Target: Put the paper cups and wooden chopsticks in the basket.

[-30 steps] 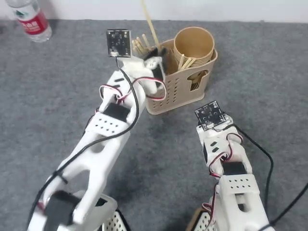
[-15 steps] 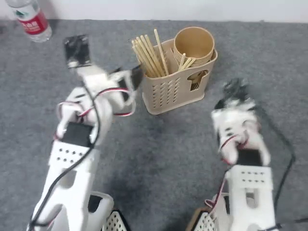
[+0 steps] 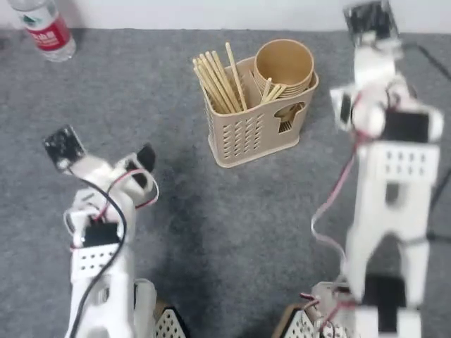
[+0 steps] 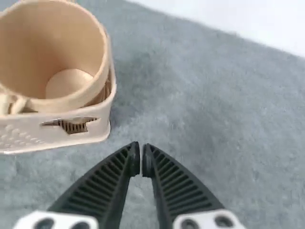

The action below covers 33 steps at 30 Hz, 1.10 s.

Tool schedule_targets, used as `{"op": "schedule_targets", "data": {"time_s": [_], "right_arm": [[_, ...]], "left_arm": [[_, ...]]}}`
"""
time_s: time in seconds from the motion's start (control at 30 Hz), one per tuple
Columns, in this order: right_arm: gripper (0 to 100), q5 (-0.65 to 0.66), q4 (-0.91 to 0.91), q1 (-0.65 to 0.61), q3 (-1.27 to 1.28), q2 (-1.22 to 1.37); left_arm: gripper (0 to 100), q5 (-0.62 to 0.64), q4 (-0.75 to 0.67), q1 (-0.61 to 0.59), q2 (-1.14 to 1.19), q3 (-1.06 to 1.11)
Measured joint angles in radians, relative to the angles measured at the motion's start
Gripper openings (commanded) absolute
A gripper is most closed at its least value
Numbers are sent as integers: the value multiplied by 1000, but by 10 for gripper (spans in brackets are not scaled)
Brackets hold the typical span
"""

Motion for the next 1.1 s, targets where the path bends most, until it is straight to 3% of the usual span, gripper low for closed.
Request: {"op": "schedule_targets", "data": {"time_s": [0.07, 0.13, 0.43, 0.7, 0.87, 1.1], "right_arm": [[276, 2, 92, -38, -198, 130], [259, 3, 166, -75, -388, 259], [243, 6, 196, -138, -1036, 743], [236, 6, 172, -146, -1142, 1019], [17, 2, 196, -146, -1155, 1039], [9, -153, 341, -133, -1158, 1040]], "left_arm": [[137, -37, -138, -3, -6, 103], [133, -58, -226, -2, -6, 138], [133, -63, -241, -6, -15, 147], [130, -72, -241, 35, -15, 147], [130, -72, -241, 60, -15, 147], [130, -72, -241, 58, -15, 147]]}}
